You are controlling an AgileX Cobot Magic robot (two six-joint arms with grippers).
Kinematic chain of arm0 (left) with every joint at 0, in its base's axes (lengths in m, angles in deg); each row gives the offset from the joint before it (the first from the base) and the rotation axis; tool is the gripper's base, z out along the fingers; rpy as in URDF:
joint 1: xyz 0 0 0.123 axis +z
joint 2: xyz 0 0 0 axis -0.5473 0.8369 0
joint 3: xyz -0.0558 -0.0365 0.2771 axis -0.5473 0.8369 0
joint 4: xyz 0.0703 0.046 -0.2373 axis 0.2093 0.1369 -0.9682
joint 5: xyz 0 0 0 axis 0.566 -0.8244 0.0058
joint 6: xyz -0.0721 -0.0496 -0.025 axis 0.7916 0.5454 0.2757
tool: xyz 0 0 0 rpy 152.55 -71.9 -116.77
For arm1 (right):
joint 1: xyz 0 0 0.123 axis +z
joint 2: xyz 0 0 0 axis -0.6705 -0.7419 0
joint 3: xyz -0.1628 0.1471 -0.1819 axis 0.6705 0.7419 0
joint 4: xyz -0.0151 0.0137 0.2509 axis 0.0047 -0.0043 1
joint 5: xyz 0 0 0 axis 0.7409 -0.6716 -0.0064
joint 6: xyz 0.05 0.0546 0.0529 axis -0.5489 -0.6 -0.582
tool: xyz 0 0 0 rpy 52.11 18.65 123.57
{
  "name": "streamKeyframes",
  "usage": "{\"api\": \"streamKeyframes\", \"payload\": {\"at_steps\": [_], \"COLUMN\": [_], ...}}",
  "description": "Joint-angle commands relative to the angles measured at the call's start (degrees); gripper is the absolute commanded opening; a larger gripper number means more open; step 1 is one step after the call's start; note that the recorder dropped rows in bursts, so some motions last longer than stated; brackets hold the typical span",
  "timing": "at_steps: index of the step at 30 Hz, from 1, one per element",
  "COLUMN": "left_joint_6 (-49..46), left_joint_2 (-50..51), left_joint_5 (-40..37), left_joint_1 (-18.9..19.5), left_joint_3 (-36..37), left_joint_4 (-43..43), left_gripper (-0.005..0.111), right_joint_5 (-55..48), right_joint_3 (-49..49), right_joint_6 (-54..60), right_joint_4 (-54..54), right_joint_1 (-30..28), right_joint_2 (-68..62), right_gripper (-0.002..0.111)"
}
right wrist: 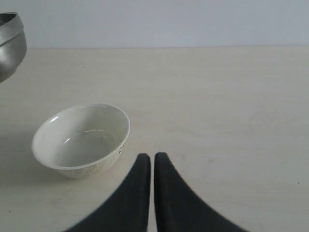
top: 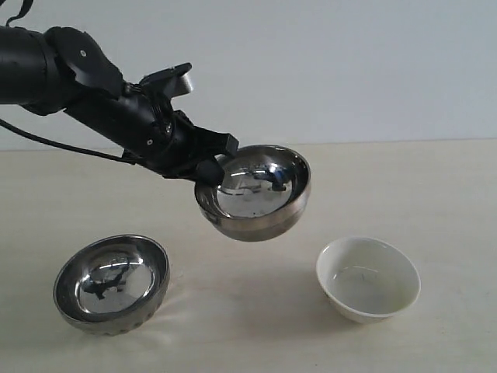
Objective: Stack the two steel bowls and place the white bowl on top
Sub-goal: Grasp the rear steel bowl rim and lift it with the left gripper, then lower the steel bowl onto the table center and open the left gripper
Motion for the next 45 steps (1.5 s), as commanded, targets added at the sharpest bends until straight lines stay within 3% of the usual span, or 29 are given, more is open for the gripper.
{"api": "streamKeyframes", "payload": {"at_steps": [1,5,12,21,29,45], "left_joint_6": [3.6,3.7,2.6,2.0,0.4,0.5], "left_joint_2": [0.1,0.1,0.1,0.1,0.5,0.5], "left_joint_5": [3.0,8.8,11.1,11.3,14.9,14.5], "left_joint_1": [-0.8,-0.8,-0.8,-1.2,-4.4,-4.3], "left_joint_3": [3.6,9.5,14.9,15.3,15.3,17.7], "left_joint_4": [-0.2,-1.9,-2.6,-2.6,-2.2,0.7], "left_gripper": [0.004,0.004,0.004,0.004,0.004,0.004], "right_joint_5": [0.2,0.2,0.2,0.2,0.2,0.2], "right_joint_3": [0.3,0.3,0.3,0.3,0.3,0.3], "right_joint_6": [0.0,0.0,0.0,0.0,0.0,0.0], "right_joint_4": [-0.4,-0.4,-0.4,-0.4,-0.4,-0.4], "right_joint_1": [-0.2,-0.2,-0.2,-0.2,-0.2,-0.2], "right_joint_2": [0.3,0.3,0.3,0.3,0.3,0.3], "right_gripper": [0.000,0.000,0.000,0.000,0.000,0.000]}}
